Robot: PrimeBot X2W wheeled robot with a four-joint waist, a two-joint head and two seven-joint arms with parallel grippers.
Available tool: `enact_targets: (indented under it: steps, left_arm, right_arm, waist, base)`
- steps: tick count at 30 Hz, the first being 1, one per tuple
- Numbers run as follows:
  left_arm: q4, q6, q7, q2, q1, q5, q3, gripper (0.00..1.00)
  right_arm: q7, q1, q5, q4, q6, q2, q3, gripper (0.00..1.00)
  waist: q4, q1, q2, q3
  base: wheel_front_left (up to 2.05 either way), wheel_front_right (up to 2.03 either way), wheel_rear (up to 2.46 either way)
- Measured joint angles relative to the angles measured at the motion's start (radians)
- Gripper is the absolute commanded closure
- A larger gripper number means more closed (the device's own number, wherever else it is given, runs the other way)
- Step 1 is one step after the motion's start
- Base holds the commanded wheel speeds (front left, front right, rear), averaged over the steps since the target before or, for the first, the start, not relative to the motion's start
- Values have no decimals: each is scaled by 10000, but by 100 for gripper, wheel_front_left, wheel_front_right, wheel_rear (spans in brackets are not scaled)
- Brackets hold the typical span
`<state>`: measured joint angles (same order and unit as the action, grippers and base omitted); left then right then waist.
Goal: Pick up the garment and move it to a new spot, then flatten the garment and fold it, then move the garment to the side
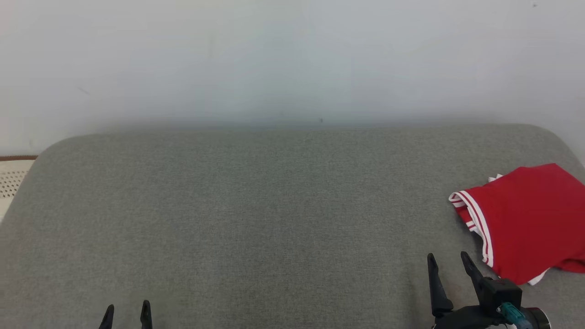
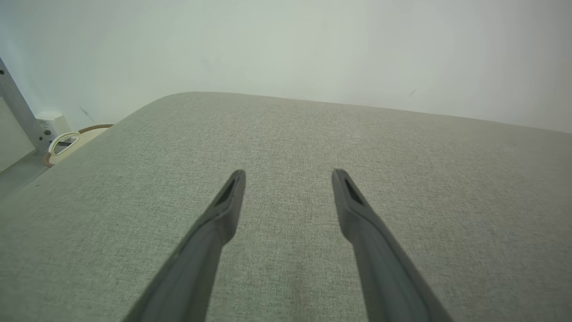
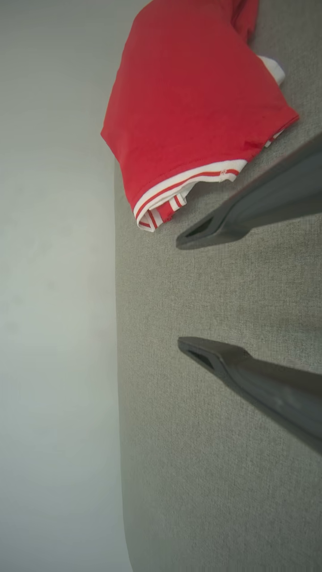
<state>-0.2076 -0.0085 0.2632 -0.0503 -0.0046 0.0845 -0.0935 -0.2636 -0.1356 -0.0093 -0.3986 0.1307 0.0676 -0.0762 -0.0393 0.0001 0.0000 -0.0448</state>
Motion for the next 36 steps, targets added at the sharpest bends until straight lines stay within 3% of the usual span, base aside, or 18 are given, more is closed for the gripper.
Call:
enact_targets:
  steps: [16,17,24,36]
  left_arm:
    - [27,-259,2,-2,5,290,10,0]
    - [-8,-255,0,6,12,299,15,100]
    - [-610,-253,-173,119,231,433,44,100]
    - [-679,-389,-732,132,161,2719,4,100]
  right_arm:
    - [0,20,343,431,0,249,-600,0]
    - [0,39,345,403,0,244,-602,100]
    - [136,559,499,-190,0,190,-571,100]
    - [709,577,2955,-27,0,140,-180,100]
  waist:
    - [199,0,0,-29]
    - [196,0,0,-29]
    - [197,0,0,-23]
    - [216,0,1,26]
  base:
    - [0,0,0]
    - [0,0,0]
    - [0,0,0]
    - [0,0,0]
